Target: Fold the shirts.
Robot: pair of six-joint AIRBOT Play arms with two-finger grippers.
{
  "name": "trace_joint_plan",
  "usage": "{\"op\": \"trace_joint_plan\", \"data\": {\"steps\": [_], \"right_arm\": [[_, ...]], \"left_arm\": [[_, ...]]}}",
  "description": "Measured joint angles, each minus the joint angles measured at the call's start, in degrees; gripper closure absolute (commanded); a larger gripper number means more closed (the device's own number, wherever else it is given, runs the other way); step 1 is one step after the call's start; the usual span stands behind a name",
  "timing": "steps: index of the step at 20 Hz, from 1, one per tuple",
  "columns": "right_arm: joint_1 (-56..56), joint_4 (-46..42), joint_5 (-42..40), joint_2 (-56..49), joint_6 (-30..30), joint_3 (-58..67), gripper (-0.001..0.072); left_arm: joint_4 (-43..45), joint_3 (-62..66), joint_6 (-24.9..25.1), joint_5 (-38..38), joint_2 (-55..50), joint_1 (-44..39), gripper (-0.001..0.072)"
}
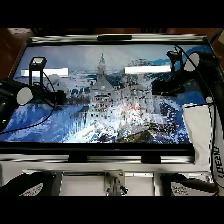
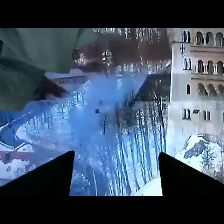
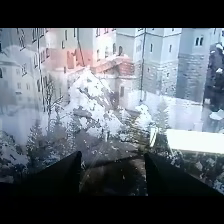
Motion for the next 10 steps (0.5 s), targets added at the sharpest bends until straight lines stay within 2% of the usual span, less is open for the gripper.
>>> {"op": "trace_joint_plan", "data": {"steps": [4, 10], "right_arm": [[0.0, 0.6, -0.5, 0.0, 0.0, 0.0, 0.0206], [0.0, 5.9, -1.5, 0.0, 0.0, 0.0, 0.0206]], "left_arm": [[1.4, 4.3, 1.0, 3.4, -6.1, 6.6, 0.0018], [0.0, 18.9, 1.4, 2.7, -23.3, 21.0, 0.0019]]}}
